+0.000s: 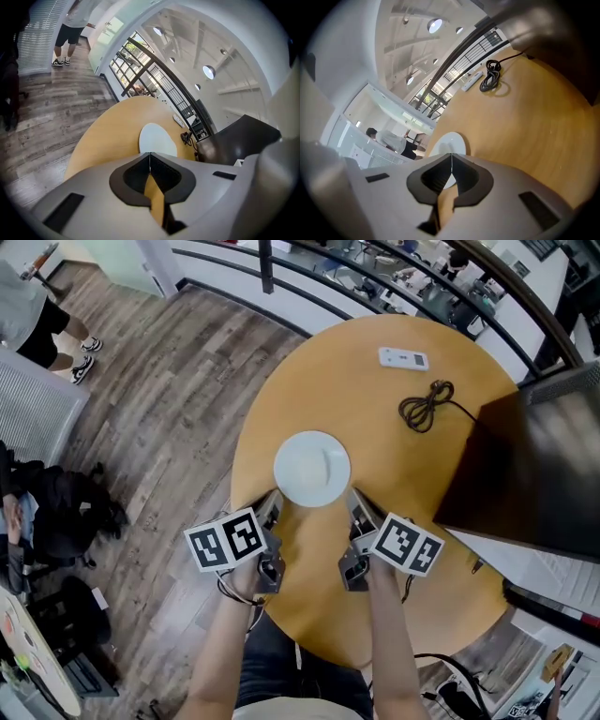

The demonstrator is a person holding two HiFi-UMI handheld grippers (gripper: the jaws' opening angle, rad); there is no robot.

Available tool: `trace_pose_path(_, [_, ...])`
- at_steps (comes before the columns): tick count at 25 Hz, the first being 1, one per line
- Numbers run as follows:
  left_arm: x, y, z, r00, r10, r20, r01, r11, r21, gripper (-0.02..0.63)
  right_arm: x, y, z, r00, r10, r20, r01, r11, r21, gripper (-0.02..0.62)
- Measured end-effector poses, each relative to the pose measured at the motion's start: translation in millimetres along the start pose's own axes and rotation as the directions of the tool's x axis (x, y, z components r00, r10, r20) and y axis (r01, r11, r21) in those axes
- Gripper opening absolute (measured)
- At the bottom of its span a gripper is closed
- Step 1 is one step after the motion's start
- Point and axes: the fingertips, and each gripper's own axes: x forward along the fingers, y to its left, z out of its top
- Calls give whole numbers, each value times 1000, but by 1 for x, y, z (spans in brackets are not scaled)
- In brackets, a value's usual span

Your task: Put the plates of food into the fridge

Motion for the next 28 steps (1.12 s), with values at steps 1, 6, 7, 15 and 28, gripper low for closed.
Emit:
trace_pose_path(1, [2, 1, -1, 1000, 3, -9, -3, 1000, 1, 8, 2, -2, 0, 1000, -5, -8, 5, 1000, 1, 14])
trace_pose_path(6, [9, 8, 0, 999, 21, -28, -21, 1000, -3, 9, 12, -8, -2, 998, -17, -58, 18, 1000, 23, 14])
trace_pose_path(7, [10, 8, 0, 999, 18, -33, -18, 1000, -4, 9, 13, -10, -2, 998, -20, -66, 22, 999, 25, 14])
trace_pose_path(15, [19, 11, -3, 998, -6, -64, 5, 1000, -27, 22, 20, -17, -3, 994, 5, -107, 4, 996, 85, 17])
trace_pose_path(28, [28, 5, 2, 995, -71, -68, 65, 993, -95, 81, 34, -14, -9, 984, 99, -146, -61, 968, 242, 89])
